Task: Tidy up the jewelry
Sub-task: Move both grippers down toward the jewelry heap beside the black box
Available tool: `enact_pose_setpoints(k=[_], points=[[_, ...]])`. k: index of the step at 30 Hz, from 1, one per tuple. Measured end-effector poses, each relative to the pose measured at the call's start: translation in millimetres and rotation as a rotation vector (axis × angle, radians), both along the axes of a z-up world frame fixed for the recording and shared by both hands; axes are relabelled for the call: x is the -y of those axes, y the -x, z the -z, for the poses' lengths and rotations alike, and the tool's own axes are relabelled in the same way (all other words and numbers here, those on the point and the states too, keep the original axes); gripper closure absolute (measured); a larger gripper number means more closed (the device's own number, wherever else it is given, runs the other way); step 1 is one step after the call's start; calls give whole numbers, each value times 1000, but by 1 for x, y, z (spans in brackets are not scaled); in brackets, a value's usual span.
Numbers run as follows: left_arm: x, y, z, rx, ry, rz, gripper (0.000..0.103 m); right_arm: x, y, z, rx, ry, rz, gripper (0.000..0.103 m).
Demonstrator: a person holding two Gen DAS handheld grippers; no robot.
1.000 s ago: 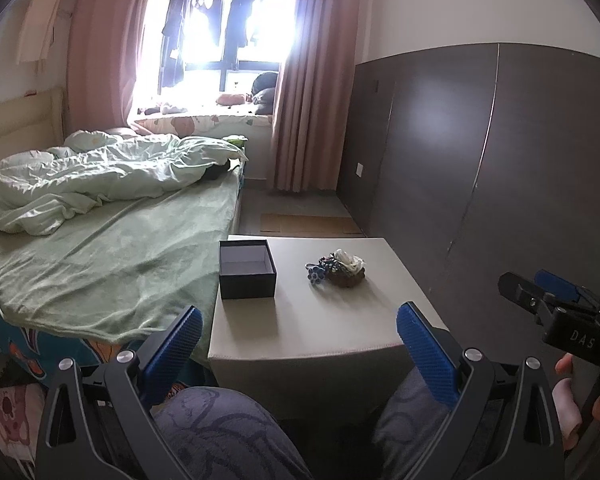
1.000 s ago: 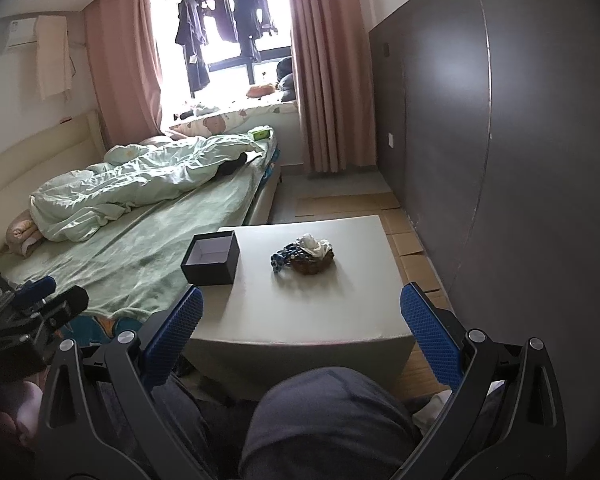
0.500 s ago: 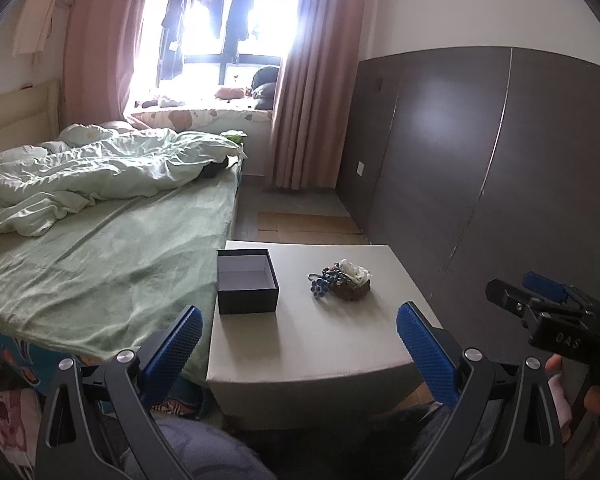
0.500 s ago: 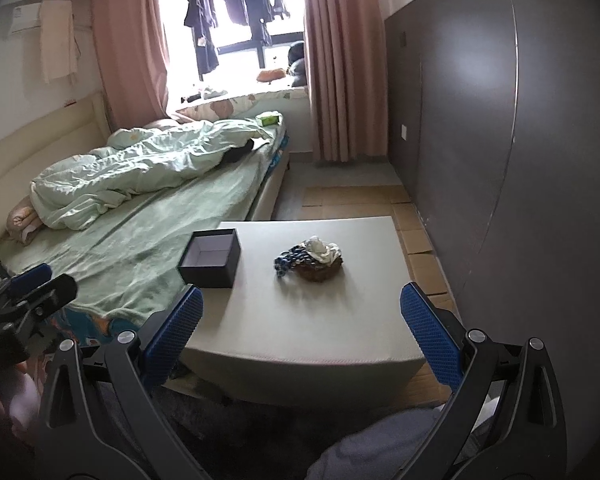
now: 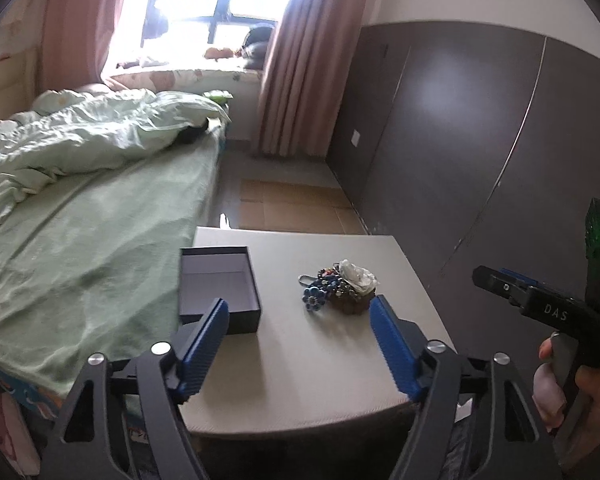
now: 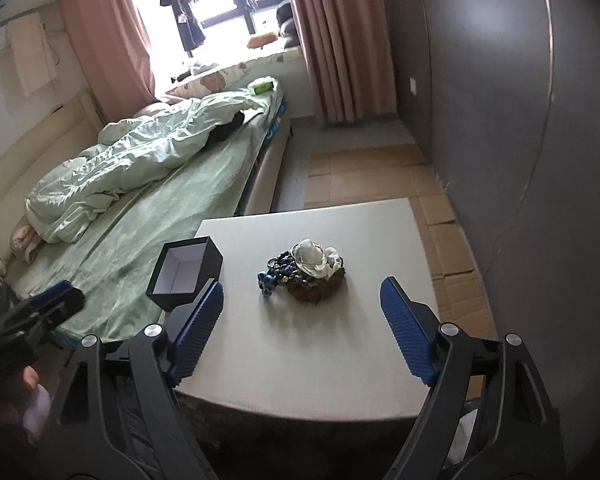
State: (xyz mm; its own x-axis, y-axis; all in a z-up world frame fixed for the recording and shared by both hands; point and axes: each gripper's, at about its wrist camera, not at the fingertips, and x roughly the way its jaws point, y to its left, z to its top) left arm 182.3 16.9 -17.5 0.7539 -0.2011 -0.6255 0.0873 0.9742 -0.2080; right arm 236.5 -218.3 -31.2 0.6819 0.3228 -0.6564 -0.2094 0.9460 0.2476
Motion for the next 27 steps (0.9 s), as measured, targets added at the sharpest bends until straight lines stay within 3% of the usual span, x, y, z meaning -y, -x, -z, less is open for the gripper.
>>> enact_pose_setpoints(k=[2, 7, 9, 18, 27], points=[[6, -22, 9, -34, 10, 16, 37, 2, -17, 7, -42, -15, 0, 33], [23, -72, 31, -97, 18, 55, 40, 10, -58, 25, -130, -61, 2, 37], [31, -95, 45, -143, 30, 73, 42, 13, -81, 38, -196, -93, 0, 46], [44, -184, 112, -335, 88, 85, 53, 6, -151, 91, -342, -128, -13, 50], [42, -220, 151, -426, 131, 81, 55, -8, -179, 139, -437, -113, -35, 50]])
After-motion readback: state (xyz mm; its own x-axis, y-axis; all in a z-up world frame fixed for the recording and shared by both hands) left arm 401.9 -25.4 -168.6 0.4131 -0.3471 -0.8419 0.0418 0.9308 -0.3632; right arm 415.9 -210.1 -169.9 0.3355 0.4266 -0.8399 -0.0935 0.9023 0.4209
